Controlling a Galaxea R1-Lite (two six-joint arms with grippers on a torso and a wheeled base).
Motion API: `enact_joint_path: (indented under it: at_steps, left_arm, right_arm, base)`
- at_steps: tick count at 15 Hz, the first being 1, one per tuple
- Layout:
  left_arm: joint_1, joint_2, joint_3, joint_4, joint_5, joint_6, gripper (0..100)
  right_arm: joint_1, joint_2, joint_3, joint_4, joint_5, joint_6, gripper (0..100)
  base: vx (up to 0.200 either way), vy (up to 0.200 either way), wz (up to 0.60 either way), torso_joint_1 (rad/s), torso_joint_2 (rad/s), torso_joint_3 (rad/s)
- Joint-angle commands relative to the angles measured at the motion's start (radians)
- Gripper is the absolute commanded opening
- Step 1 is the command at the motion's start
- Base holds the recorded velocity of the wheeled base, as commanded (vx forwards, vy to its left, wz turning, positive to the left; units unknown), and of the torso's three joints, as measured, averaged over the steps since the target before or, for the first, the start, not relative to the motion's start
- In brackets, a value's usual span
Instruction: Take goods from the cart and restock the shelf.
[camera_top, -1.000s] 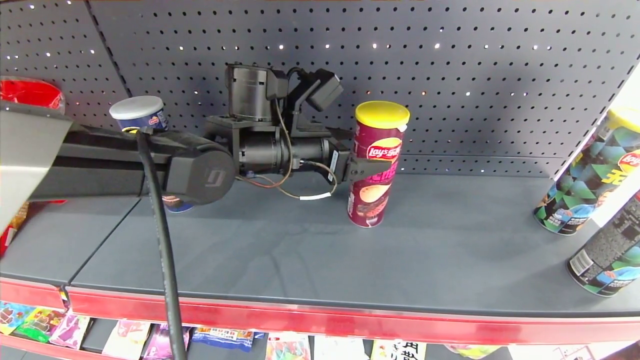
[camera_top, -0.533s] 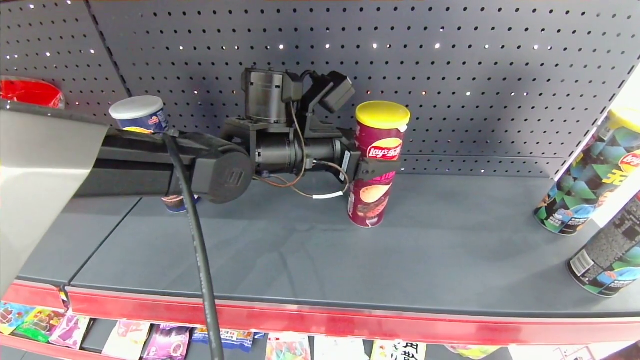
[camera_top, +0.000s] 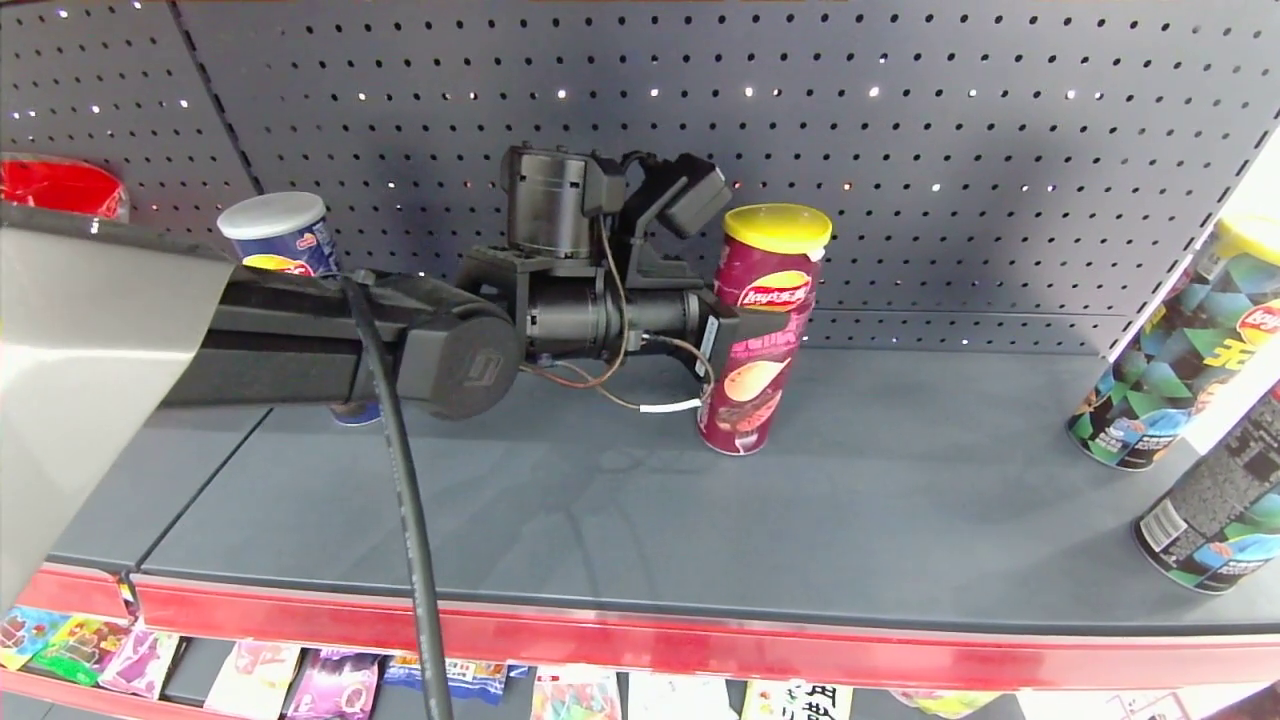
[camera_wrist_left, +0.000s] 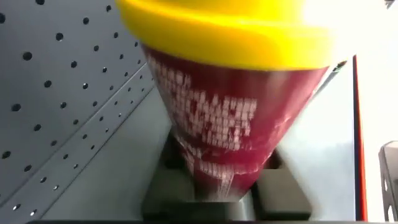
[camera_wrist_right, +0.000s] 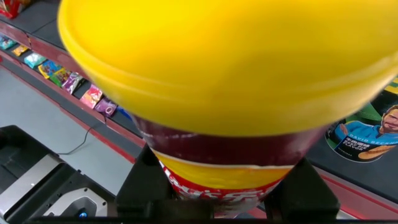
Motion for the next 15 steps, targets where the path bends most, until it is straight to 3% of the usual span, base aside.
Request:
enact_joint_path:
  at_steps: [1,7,10,15]
  left_arm:
    - [-0.008,-0.028,0.021,-0.001,-0.002,0.0,0]
    - [-0.061,-0.231,0.274,-0.014,-0.011,-0.002,0]
    - [-0.089,-0.271,0.426,-0.126,-0.008,-0.002,0]
    - [-0.11,-0.304,0.504,-0.16,0.0,-0.011,0]
  right_arm:
    - [0.0,0.0,0.0,0.0,0.001,0.0,0]
    - [0.001,0.0,-0.002,-0.002,0.001,0.0,0]
    - [0.001,0.004,-0.003,-0.008,0.001,0.0,0]
    - [0.001,0.004,-0.003,-0.008,0.001,0.0,0]
  base:
    - [0.0,0.0,0.0,0.0,0.0,0.0]
    - [0.0,0.0,0.0,0.0,0.0,0.0]
    - [0.0,0.0,0.0,0.0,0.0,0.0]
    - [0.0,0.0,0.0,0.0,0.0,0.0]
